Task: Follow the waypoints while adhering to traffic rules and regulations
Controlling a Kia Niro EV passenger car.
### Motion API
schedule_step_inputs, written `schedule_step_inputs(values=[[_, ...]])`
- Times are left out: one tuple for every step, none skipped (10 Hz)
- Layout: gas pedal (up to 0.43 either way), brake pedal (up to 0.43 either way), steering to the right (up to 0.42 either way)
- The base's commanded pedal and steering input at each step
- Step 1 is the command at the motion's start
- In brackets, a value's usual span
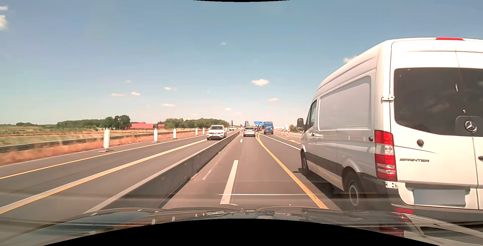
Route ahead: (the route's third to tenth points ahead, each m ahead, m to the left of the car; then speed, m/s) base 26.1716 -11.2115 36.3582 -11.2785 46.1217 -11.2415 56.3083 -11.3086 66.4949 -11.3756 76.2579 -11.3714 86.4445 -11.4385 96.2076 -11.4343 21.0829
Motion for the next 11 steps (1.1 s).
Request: schedule_step_inputs(values=[[0.0, 0.0, -0.002], [0.0, 0.0, -0.002], [0.0, 0.0, 0.0], [0.0, 0.0, 0.001], [0.0, 0.0, 0.004], [0.0, 0.0, 0.004], [0.0, 0.0, 0.004], [0.0, 0.0, 0.003], [0.0, 0.0, 0.003], [0.0, 0.0, 0.003], [0.0, 0.0, 0.003]])
